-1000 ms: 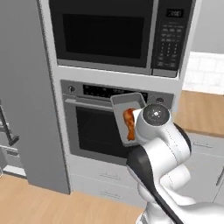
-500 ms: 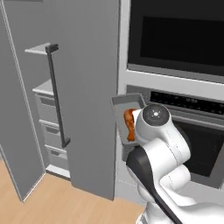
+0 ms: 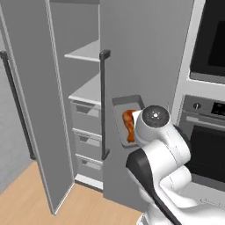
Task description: Take the meat container that has the chicken drumstick and place it on the second highest rack of the freezer. Then take the vegetable container that has the garlic and lemon wedge and place it on the highest rack of the freezer.
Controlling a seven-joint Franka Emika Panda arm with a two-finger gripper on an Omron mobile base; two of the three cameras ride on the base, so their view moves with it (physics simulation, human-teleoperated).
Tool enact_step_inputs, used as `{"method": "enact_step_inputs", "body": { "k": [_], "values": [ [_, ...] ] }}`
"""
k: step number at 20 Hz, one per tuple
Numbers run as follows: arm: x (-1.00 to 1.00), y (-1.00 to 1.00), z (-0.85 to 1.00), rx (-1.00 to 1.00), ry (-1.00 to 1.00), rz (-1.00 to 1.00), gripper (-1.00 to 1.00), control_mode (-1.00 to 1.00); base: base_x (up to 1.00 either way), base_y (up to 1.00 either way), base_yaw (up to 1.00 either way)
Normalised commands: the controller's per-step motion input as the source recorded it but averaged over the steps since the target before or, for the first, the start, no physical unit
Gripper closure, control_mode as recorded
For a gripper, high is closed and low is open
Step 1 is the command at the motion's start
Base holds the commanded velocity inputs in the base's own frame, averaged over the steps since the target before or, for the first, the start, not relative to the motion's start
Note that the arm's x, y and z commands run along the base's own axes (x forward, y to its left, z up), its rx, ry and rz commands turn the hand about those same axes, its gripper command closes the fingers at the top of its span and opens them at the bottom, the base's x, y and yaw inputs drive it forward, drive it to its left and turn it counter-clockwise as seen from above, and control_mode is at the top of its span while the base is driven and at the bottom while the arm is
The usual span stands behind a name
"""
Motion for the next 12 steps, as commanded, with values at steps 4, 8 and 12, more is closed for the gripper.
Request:
{"method": "enact_step_inputs", "body": {
  "k": [4,8,12],
  "values": [
    [0.0,0.0,0.0,0.0,0.0,0.0,1.0,1.0,0.31,0.58,-0.07],
    [0.0,0.0,0.0,0.0,0.0,0.0,1.0,1.0,0.31,0.61,-0.12],
    [0.0,0.0,0.0,0.0,0.0,0.0,1.0,1.0,0.36,0.49,-0.15]
  ]
}}
